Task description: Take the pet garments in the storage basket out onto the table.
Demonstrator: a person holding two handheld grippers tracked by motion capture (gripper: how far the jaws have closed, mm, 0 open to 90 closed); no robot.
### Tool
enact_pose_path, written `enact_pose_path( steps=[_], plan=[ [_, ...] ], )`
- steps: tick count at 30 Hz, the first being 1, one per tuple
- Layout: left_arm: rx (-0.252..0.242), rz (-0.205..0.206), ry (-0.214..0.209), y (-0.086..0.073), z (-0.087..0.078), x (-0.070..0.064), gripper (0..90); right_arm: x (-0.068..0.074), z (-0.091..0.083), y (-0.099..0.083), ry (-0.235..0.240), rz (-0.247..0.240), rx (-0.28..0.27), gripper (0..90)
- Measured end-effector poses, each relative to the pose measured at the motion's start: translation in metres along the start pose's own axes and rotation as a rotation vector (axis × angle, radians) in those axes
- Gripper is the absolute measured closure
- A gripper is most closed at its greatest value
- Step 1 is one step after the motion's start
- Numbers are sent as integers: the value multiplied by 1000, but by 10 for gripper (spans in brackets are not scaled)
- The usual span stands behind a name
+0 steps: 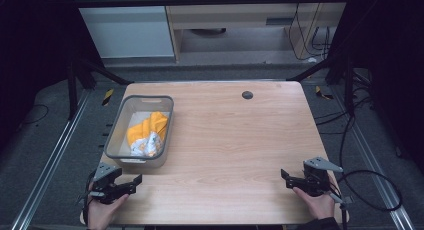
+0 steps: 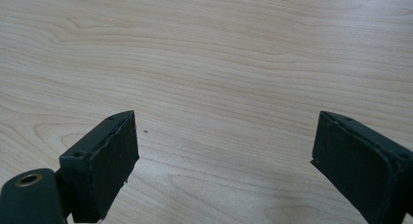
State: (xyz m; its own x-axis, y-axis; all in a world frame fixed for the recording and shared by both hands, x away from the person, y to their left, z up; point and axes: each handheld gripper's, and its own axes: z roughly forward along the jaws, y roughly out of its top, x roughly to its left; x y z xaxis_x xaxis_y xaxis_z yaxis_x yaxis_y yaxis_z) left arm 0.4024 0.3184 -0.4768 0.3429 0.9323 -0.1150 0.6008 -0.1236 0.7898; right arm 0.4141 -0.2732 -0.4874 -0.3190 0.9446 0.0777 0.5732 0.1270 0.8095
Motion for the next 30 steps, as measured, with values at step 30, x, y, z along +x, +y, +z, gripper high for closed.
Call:
enact_pose_path(
  steps=[30],
  plan=[
    [-128, -35, -31, 19, -31, 0, 166, 5, 2, -1, -2, -48, -2, 93]
  ],
)
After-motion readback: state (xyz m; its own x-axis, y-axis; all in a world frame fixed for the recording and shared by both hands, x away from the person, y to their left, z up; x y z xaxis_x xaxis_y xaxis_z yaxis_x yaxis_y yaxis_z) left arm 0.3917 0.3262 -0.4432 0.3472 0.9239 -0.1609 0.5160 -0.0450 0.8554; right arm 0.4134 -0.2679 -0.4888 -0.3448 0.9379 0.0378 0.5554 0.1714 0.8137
